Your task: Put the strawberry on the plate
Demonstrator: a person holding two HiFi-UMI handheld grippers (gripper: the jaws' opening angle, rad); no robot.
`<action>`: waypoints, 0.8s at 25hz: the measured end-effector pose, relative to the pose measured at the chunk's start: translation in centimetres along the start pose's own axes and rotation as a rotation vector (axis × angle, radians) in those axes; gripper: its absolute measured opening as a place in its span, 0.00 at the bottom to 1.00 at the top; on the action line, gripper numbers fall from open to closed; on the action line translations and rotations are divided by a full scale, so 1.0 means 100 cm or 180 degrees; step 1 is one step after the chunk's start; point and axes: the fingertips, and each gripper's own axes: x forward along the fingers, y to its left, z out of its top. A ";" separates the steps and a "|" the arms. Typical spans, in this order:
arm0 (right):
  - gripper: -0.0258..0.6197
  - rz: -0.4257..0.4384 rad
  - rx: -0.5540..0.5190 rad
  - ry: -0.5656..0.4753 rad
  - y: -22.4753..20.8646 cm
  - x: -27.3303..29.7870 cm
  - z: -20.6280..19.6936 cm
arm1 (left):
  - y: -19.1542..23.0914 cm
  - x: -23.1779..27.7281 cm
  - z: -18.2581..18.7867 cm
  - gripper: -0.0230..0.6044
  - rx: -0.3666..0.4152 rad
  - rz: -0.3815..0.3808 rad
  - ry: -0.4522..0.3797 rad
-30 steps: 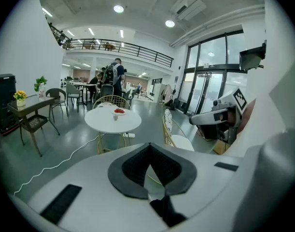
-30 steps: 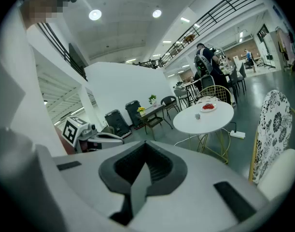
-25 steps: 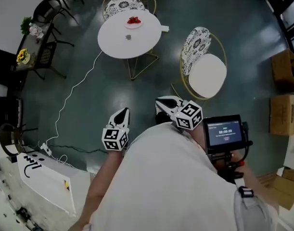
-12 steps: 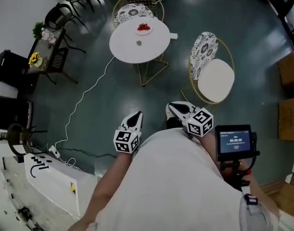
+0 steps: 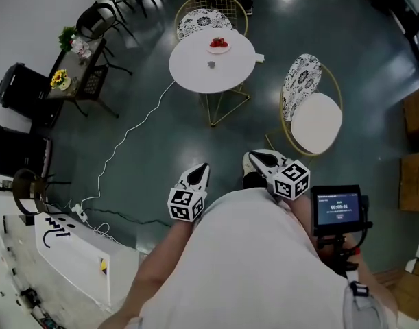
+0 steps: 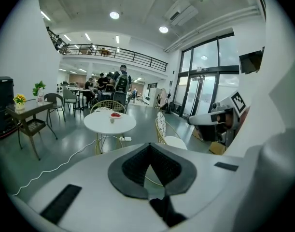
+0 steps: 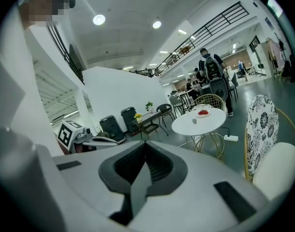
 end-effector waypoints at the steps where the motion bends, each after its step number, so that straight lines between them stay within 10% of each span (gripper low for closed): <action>1: 0.05 -0.0002 -0.0004 -0.0002 0.001 0.001 0.000 | 0.001 -0.001 0.000 0.05 -0.0002 -0.0003 -0.0011; 20: 0.05 0.0023 0.0054 0.0033 0.012 0.010 -0.006 | 0.008 -0.017 -0.007 0.05 -0.0060 0.0040 0.0021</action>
